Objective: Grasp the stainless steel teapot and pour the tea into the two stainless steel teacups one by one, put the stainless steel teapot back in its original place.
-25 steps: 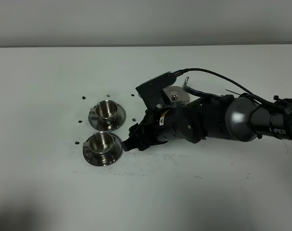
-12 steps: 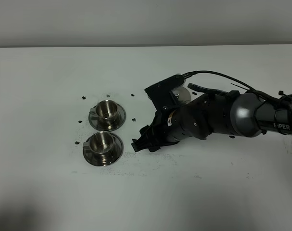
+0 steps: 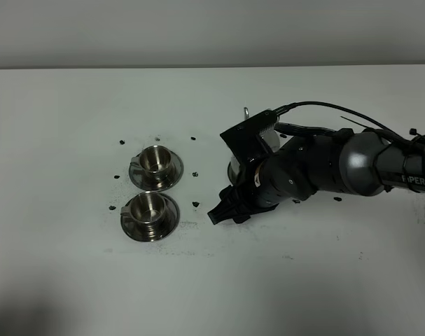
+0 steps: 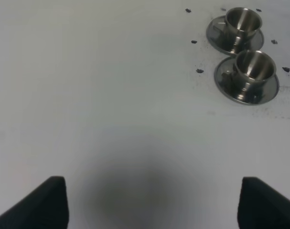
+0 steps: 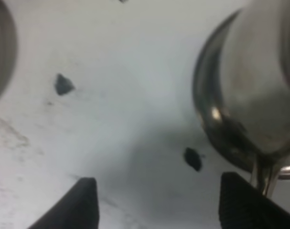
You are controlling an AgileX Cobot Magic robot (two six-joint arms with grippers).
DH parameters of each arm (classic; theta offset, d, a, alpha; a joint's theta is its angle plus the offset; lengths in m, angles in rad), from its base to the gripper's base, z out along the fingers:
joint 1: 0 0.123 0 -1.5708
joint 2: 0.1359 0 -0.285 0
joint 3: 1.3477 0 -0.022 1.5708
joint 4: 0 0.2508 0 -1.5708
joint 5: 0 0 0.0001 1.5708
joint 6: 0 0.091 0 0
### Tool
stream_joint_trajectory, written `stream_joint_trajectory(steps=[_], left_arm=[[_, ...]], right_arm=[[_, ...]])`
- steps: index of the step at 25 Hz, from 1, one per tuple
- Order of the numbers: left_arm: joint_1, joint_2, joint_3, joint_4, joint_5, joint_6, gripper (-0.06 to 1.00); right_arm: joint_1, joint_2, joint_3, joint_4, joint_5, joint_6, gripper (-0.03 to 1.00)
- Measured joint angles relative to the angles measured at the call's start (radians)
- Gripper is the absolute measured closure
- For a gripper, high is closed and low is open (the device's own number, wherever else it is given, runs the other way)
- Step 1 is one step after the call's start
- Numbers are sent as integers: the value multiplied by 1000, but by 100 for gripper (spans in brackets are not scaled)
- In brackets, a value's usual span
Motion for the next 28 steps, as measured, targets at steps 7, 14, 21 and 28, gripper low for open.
stream_joint_trajectory(steps=[7,14,21,28], left_arm=[[0,0,0,0,0,0,25],[0,0,0,0,0,0,25],[0,0,0,0,0,0,25],[0,0,0,0,0,0,25]], right_arm=[[-6,0,0,-101,36,85,44],[24,-102,0,18,135,-5,44],[5,-208,-86,129,327,-149,44],[-117,-130,-227,128,470,-202,44]])
